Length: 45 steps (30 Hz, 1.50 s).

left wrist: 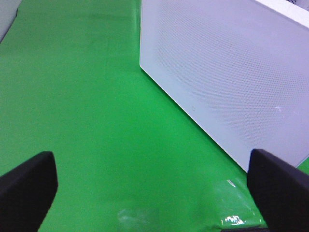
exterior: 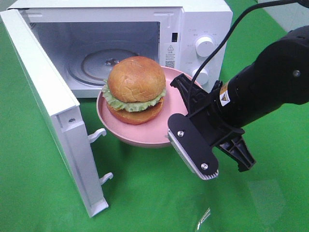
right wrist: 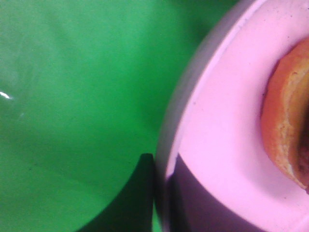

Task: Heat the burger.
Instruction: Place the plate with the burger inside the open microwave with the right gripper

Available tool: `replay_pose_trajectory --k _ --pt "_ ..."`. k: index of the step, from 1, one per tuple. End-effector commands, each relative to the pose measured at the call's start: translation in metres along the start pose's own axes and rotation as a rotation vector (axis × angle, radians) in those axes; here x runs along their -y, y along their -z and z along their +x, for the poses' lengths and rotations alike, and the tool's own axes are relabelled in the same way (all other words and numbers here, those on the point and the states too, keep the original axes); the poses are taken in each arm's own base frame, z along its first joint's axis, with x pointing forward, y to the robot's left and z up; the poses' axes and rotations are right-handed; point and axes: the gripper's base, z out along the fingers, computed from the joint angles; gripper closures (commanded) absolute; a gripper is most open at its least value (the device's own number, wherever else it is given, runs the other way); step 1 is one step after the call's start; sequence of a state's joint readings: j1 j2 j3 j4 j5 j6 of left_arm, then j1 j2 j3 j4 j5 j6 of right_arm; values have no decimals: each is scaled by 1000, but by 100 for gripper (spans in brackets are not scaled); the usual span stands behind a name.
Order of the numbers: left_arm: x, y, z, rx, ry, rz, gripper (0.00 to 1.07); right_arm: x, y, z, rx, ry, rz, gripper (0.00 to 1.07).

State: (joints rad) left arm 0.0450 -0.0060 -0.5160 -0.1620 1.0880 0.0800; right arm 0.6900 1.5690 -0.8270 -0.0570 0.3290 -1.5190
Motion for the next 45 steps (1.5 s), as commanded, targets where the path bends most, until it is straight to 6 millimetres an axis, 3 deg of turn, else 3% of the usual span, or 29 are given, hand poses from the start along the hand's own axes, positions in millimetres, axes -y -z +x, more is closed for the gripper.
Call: replay_pose_trajectory --k 1,45 --pt "1 2 0 32 -4 5 6 20 1 0 6 -33 99 107" --pt "1 2 0 32 -5 5 6 75 -43 -5 15 -148 94 107"
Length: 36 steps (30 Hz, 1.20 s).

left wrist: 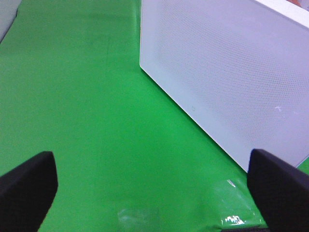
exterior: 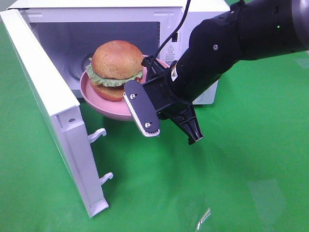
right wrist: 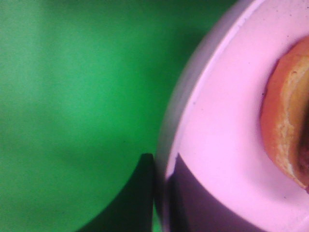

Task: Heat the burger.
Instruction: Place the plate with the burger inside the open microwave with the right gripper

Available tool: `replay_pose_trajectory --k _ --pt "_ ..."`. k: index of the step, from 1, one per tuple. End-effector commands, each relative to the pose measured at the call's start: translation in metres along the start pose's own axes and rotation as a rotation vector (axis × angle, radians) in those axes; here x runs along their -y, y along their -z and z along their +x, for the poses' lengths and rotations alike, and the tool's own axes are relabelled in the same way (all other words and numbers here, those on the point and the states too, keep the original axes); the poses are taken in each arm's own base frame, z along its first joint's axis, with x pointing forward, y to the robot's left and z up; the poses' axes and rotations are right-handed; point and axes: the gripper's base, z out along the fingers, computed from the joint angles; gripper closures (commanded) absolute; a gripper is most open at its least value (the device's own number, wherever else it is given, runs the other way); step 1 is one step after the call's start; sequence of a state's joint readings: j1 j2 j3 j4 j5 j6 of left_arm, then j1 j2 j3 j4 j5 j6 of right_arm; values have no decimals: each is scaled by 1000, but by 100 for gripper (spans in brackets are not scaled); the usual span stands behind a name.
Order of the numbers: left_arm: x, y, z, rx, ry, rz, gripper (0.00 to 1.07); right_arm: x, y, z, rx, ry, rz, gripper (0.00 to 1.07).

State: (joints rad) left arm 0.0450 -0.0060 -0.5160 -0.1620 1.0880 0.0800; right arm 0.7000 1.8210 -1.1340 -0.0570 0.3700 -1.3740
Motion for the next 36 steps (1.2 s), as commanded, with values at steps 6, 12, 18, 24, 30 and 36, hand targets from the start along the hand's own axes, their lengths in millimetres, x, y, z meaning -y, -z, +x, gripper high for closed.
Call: replay_pose_trajectory --k 6,12,18,24,30,36 --pt "1 2 0 32 -5 5 6 16 6 -3 17 -9 89 107" --pt "1 2 0 32 -5 5 6 20 -2 -4 15 -29 81 107" --pt "1 2 0 32 -4 5 6 27 -11 -5 17 -67 83 107" --pt "1 2 0 32 -5 5 6 30 -13 -6 19 -66 94 107" --pt "1 2 0 32 -5 5 6 28 -18 -5 18 -65 83 107" --pt "1 2 0 32 -5 5 6 35 -22 -6 16 -71 80 107"
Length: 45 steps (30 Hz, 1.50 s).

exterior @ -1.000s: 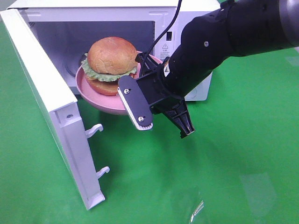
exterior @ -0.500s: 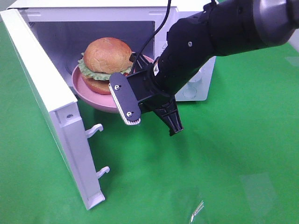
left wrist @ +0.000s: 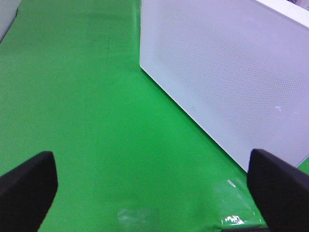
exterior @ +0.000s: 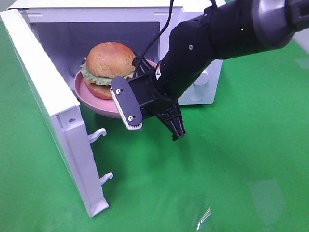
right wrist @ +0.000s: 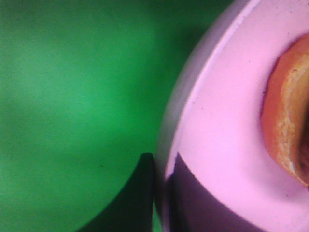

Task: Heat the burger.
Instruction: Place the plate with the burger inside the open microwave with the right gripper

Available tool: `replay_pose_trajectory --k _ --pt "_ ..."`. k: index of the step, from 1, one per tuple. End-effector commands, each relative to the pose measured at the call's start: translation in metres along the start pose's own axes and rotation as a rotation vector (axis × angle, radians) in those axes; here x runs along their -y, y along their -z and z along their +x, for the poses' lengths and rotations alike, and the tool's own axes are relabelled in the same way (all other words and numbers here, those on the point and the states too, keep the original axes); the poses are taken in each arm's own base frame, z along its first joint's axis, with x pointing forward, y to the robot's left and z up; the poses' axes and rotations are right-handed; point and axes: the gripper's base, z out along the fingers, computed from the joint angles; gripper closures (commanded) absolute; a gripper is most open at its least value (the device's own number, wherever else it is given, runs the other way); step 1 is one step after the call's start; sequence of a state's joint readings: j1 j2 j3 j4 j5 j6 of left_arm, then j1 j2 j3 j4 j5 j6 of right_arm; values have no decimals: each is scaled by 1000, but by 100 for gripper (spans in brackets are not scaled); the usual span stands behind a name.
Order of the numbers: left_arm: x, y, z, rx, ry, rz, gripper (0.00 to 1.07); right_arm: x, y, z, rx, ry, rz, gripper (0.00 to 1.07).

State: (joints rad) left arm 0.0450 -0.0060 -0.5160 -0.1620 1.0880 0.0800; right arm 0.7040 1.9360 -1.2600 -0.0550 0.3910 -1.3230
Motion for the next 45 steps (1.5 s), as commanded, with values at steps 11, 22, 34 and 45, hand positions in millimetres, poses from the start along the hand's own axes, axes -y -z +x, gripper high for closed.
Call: replay_pose_trajectory --k 11,22,34,45 --pt "1 2 0 32 -5 5 6 29 -3 -5 15 -27 89 107" --pt "1 2 0 32 -5 5 6 42 -11 -6 2 -43 107 107" --pt "1 2 0 32 -3 6 6 58 -20 -8 -3 -64 119 107" --pt "1 2 0 32 -3 6 6 62 -19 -9 1 -43 161 107"
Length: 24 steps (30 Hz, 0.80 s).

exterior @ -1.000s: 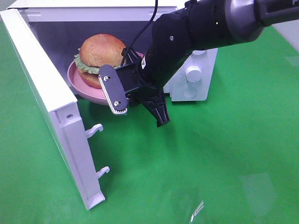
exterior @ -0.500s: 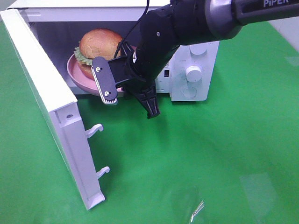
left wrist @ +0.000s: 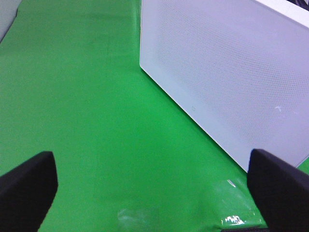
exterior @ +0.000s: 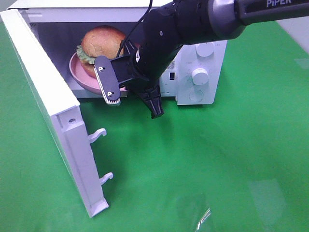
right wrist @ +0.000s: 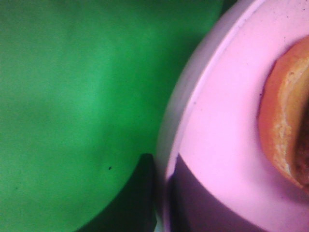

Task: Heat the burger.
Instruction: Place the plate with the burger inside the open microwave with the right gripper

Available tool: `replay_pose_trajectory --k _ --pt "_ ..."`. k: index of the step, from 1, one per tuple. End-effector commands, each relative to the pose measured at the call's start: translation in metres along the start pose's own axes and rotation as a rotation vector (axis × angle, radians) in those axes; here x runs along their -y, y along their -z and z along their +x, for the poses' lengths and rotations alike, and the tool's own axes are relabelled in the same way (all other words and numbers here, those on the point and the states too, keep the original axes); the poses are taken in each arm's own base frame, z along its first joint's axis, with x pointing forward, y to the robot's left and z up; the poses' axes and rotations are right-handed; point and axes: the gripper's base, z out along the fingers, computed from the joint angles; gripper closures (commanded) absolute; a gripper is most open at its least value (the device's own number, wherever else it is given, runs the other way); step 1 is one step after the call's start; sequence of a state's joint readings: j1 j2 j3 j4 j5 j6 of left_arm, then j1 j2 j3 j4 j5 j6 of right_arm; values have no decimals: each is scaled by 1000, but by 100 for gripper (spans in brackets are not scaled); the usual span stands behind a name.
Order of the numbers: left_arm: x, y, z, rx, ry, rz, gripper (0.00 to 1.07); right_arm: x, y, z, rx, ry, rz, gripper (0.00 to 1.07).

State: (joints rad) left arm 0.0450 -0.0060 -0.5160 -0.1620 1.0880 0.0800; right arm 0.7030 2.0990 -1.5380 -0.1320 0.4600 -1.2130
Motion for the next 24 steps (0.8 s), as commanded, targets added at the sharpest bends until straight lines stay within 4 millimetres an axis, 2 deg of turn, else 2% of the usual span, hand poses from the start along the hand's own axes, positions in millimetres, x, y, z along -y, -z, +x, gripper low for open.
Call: replay_pose_trajectory --k 1,6,24 --pt "1 2 0 32 -3 6 6 15 8 -3 30 -1 105 107" --pt "1 2 0 32 -3 6 6 19 -2 -5 25 -5 95 107" --pt "1 2 0 32 -4 5 6 39 -18 -9 24 -79 129 105"
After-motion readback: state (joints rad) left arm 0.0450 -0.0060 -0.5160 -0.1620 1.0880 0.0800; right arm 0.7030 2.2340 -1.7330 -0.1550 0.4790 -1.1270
